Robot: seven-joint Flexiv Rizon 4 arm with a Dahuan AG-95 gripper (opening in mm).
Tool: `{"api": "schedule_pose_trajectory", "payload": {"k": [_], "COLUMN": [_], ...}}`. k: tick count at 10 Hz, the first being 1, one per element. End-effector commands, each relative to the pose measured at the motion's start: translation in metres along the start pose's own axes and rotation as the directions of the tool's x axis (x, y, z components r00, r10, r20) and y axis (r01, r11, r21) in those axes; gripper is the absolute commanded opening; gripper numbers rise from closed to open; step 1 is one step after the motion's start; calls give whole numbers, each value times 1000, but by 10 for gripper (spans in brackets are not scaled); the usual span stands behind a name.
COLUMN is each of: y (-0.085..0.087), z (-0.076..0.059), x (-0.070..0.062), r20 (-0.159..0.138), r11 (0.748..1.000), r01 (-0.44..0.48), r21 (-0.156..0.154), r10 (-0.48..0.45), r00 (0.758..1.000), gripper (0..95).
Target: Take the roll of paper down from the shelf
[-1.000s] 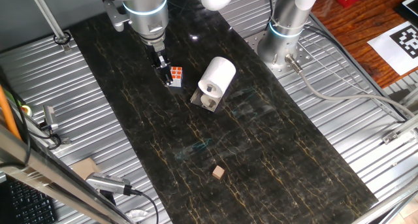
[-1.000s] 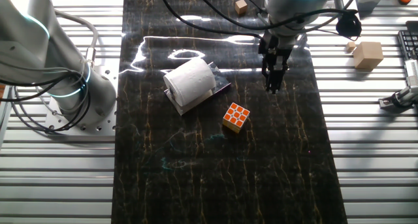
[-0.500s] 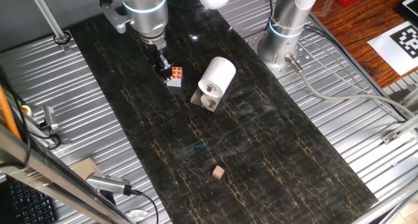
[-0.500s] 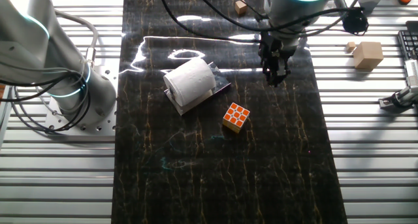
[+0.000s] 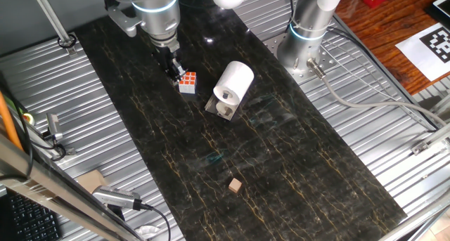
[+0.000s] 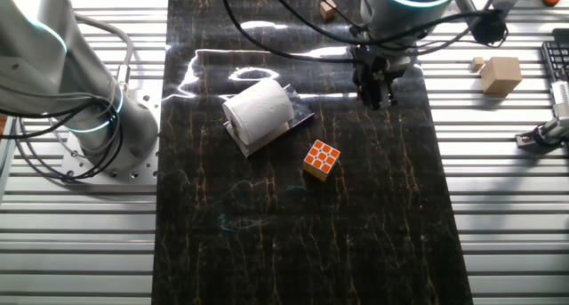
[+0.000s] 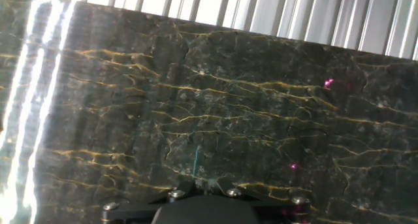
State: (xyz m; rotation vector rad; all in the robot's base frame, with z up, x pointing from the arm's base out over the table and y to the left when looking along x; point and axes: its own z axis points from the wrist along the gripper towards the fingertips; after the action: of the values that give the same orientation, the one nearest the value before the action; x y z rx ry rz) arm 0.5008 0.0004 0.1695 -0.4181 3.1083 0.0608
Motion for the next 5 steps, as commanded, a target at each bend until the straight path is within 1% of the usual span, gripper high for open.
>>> {"api": "schedule_pose_trajectory", "payload": {"k": [1, 5], "y": [1, 6], "z": [1, 3], "x": [0, -1], "r20": [-52, -41], "r11": [1000, 1000], "r01": [6, 15], "r21": [1, 4], "r10": [-6, -15], "r00": [999, 999], "gripper": [0, 0]}}
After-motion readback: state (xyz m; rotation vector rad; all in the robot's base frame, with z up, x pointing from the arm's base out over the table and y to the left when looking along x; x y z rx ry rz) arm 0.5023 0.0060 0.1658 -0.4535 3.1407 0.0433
